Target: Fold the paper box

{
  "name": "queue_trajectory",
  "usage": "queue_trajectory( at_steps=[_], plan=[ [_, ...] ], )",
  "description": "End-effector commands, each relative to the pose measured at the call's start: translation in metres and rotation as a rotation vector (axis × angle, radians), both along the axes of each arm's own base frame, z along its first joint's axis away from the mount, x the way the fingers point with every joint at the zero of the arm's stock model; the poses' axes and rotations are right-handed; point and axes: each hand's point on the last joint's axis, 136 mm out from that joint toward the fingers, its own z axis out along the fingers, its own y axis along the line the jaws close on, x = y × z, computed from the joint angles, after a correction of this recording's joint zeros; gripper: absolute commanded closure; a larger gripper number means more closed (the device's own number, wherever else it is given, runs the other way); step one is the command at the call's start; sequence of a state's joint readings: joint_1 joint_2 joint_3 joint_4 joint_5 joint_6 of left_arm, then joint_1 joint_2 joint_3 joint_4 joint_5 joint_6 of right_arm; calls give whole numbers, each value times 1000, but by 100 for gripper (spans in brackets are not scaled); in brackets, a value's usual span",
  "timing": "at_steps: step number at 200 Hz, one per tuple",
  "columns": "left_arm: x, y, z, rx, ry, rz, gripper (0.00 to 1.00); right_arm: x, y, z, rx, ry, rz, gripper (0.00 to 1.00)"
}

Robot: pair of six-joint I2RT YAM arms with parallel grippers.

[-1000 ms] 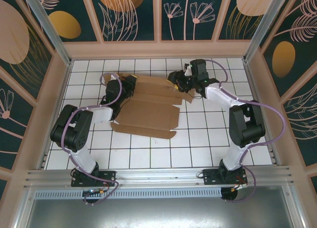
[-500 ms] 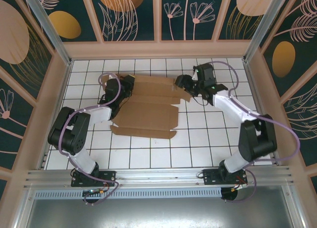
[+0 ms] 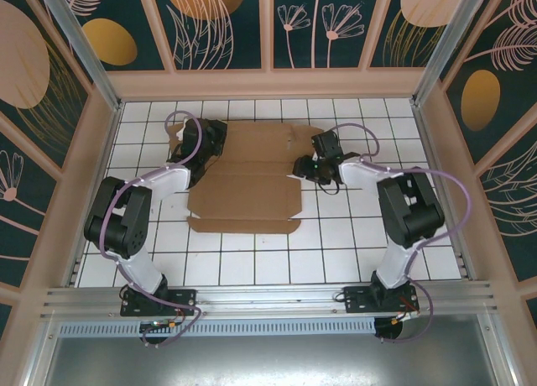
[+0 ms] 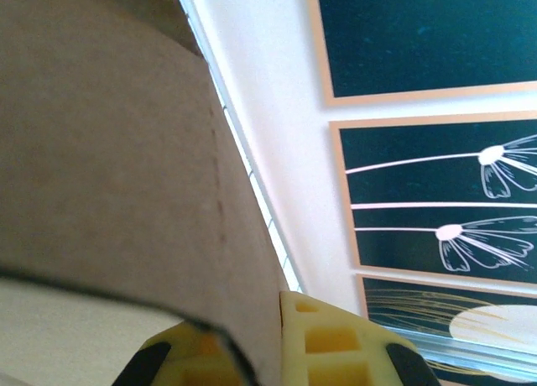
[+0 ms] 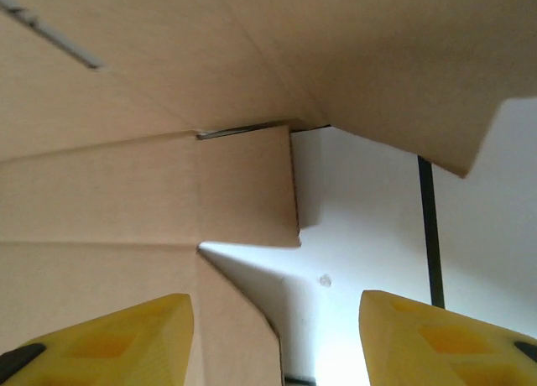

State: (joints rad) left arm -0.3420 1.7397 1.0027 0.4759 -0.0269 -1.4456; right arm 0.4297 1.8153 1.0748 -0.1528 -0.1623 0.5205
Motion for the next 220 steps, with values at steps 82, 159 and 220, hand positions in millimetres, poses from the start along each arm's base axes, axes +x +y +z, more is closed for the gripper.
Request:
queue_trajectory(
  at_steps=[82, 159, 220],
  plan=[
    [-9, 2, -18, -37, -12, -11, 100, 46, 33, 15, 209, -113, 79, 37],
    [-18, 6, -15, -35, -54, -14, 100, 41, 19, 13, 115, -121, 55, 40],
    [-21, 8, -17, -37, -62, -13, 100, 27, 5, -20, -1, -71, 57, 38]
  ],
)
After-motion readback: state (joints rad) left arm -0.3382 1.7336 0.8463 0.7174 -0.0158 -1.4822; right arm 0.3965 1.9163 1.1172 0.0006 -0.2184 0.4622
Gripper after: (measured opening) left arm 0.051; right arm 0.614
